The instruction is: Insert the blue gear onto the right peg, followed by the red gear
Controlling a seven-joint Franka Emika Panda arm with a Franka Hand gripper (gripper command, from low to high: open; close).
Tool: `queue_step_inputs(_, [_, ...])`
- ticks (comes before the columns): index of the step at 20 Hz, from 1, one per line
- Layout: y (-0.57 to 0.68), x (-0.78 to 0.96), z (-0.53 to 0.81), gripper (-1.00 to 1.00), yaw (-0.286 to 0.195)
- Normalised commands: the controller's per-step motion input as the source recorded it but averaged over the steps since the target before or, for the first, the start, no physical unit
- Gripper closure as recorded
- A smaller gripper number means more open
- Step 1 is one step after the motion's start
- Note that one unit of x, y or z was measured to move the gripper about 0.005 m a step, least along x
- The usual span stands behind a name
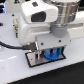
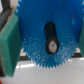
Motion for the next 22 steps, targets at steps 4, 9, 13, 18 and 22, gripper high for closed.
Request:
queue_step_inputs(4, [0.13,-0.04,0.41,-1.0,0.0])
queue_step_inputs(9, [0.14,-0.21,0.5,-1.0,0.0])
queue_step_inputs(13, [0.39,-0.28,0.27,-1.0,0.0])
queue_step_inputs(18, [0.46,-0.46,0.08,-1.0,0.0])
queue_step_inputs(22, [0.55,-0.46,0.03,-1.0,0.0])
